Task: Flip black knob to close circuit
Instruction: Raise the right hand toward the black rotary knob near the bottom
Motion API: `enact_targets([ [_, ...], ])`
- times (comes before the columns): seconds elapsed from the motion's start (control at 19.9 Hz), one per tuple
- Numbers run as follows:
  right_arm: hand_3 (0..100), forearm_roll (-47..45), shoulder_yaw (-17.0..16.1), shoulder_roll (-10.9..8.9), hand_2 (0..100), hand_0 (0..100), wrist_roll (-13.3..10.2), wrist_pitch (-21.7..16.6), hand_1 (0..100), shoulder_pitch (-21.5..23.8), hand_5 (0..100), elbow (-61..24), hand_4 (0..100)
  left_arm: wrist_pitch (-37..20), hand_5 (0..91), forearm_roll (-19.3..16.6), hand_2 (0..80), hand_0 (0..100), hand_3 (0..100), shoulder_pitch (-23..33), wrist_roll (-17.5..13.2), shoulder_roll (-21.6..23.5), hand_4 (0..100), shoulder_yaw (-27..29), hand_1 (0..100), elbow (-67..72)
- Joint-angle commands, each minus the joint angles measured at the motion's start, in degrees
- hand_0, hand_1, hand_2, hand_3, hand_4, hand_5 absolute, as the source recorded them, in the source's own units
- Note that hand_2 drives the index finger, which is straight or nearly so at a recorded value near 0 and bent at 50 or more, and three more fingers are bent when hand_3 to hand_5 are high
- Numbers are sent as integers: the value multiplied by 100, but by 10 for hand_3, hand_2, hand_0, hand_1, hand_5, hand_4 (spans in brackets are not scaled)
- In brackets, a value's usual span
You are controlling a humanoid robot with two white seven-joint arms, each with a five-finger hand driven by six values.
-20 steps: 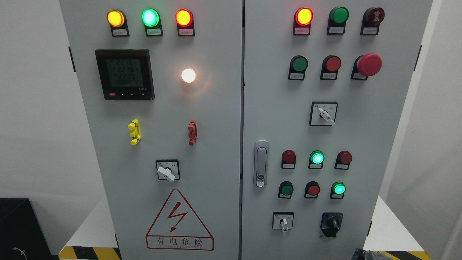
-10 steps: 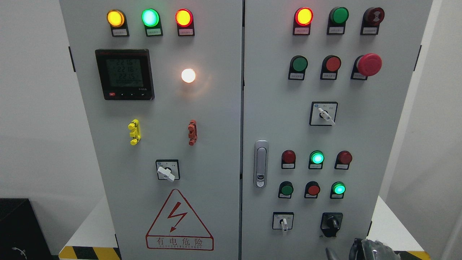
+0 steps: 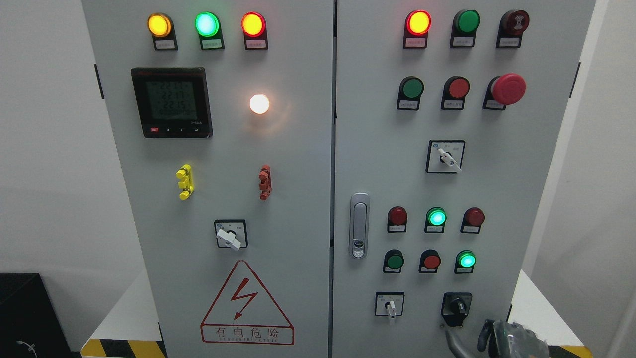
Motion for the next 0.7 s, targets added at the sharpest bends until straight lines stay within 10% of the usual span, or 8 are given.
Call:
enact_targets([
  [0.0, 936, 133, 140, -6, 774, 0, 39, 29, 143, -69, 774, 20, 757, -8, 0, -123, 0, 0, 0, 0, 5, 0, 0, -123, 0, 123],
  [0.65, 936, 168, 149, -15, 774, 0, 39, 284, 145, -183, 775, 46, 758, 0, 0, -123, 0, 0, 0, 0, 5, 0, 0, -123, 0, 123],
])
